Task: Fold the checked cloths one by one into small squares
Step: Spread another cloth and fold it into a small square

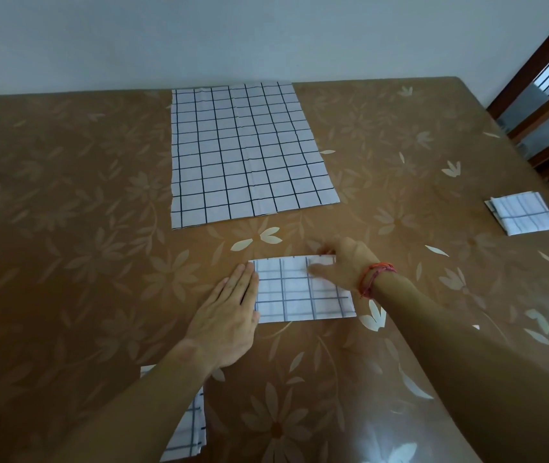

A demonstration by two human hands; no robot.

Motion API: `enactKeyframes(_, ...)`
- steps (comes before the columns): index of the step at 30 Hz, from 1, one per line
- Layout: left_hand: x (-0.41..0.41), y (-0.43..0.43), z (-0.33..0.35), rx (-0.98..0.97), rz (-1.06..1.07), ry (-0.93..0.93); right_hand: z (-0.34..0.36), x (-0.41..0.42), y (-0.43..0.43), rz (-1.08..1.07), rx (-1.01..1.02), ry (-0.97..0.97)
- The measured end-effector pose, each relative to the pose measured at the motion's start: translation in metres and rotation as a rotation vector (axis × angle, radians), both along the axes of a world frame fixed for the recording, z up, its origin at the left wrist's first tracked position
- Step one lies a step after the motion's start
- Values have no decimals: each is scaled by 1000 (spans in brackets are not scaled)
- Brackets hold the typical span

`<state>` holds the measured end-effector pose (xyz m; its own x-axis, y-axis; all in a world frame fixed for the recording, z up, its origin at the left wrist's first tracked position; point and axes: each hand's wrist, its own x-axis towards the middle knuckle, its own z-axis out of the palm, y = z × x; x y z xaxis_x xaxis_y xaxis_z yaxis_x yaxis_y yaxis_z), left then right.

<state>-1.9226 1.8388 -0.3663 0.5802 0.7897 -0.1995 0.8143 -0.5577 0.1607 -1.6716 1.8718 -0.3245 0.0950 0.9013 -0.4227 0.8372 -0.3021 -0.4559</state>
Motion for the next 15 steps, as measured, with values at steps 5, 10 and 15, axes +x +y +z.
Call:
enactKeyframes(5, 9, 0, 8, -30, 84, -77, -5, 4, -11, -141, 50, 55)
enactKeyframes(10, 12, -6, 17, -92, 219, -308, 1, 5, -30, -298, 116, 125)
enactKeyframes(15, 17, -22, 23, -103, 157, -364, 2, 1, -52, -559, 134, 293)
